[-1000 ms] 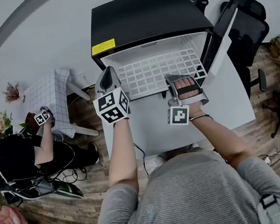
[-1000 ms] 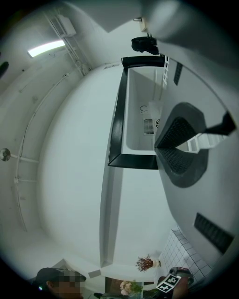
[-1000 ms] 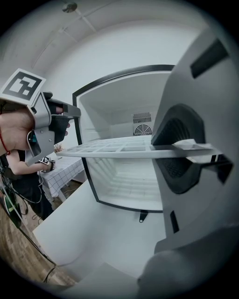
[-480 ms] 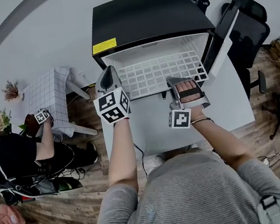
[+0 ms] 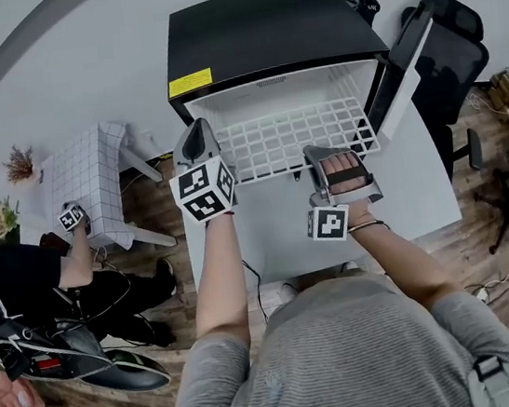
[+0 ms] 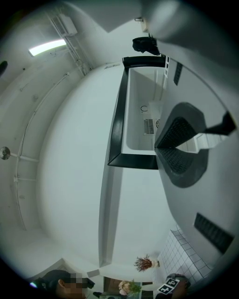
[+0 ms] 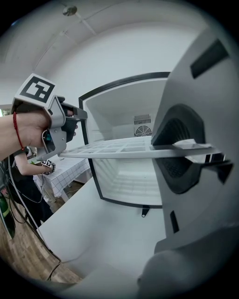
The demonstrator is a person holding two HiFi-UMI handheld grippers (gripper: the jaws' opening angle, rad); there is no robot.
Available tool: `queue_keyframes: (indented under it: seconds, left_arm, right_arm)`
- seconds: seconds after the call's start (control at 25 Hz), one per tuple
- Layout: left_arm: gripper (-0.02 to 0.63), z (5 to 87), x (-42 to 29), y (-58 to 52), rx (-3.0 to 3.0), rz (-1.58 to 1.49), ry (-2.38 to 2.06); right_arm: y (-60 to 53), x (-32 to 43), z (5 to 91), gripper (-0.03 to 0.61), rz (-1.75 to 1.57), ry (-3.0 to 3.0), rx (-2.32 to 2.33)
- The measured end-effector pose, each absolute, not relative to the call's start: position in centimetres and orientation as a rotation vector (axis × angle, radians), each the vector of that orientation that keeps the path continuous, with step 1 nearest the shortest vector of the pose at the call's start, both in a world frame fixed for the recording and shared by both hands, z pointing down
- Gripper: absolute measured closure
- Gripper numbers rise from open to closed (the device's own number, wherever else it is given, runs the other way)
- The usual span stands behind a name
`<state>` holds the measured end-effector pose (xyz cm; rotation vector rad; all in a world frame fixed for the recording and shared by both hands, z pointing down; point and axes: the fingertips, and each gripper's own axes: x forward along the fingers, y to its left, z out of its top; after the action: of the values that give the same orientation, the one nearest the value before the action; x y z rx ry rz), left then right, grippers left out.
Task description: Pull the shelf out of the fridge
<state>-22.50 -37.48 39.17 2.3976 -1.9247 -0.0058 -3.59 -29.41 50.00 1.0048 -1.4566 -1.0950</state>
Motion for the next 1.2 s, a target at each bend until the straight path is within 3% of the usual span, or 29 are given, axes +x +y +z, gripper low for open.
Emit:
queue_keyframes:
  seconds: [0.8,1.2]
  left_arm:
    - [0.603,38.5,-22.7,-37.2,2.393,-0.035,-1.883]
    - [0.603,33.6,-18.8,-28.7,2.575,-0.146,-1.815]
  right_arm:
    - [-24.2,-2.3,53.2,0.541,-1.058,-1.499,0.973]
    - [-23.8,-1.8,50.7,0.541,-1.158,-1.498,1.001]
